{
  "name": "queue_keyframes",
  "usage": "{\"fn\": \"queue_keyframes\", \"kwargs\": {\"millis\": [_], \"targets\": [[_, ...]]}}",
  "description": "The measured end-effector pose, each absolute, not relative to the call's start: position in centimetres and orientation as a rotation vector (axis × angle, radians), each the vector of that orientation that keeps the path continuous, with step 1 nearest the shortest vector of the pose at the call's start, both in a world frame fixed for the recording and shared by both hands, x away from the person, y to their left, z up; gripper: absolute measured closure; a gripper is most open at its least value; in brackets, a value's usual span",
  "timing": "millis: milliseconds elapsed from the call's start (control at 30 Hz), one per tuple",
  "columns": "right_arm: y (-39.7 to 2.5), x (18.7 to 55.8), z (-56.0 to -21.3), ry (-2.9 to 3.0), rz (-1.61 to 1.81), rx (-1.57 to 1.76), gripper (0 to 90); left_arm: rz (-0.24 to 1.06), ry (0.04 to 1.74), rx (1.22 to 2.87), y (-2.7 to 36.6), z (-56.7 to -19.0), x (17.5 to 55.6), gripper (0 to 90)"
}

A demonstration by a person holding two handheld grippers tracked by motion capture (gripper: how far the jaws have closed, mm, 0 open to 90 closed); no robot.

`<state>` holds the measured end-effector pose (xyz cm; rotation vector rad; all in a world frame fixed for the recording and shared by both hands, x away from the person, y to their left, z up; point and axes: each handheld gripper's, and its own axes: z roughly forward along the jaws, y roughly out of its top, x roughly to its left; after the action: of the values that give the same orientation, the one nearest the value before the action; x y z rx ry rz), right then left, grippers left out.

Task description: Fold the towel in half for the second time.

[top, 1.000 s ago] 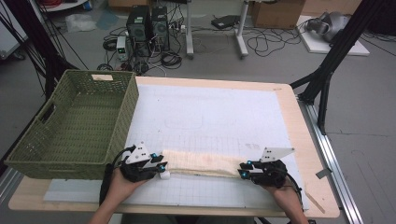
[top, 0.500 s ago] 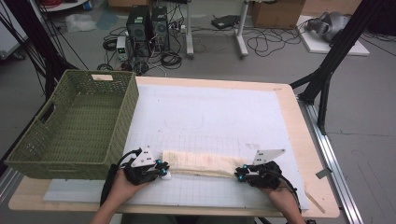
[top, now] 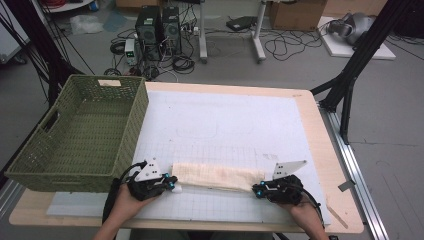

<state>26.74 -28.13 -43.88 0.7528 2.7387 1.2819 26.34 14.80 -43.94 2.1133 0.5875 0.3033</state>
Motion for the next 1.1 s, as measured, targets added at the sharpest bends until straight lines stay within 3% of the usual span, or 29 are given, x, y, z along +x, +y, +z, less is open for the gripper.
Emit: {"fn": "queue_keyframes", "kwargs": {"millis": [233,467,667,1100], "targets": [[-28.7,27.2,-42.1,2.589,1.450,0.737,69.6,0.347,0.584,2.014,14.7,-42.7,27.4,77.1],[-27.7,29.2,-43.3,2.574,1.318,0.822,61.0,0.357,0.636,2.020,13.6,-43.5,29.5,73.2],[-27.4,28.9,-44.3,2.618,1.231,0.780,58.6,0.326,0.648,2.115,13.5,-44.7,29.6,70.1],[-28.2,28.1,-44.5,2.595,1.206,0.764,54.4,0.375,0.611,2.126,13.7,-44.9,28.9,67.6]]}}
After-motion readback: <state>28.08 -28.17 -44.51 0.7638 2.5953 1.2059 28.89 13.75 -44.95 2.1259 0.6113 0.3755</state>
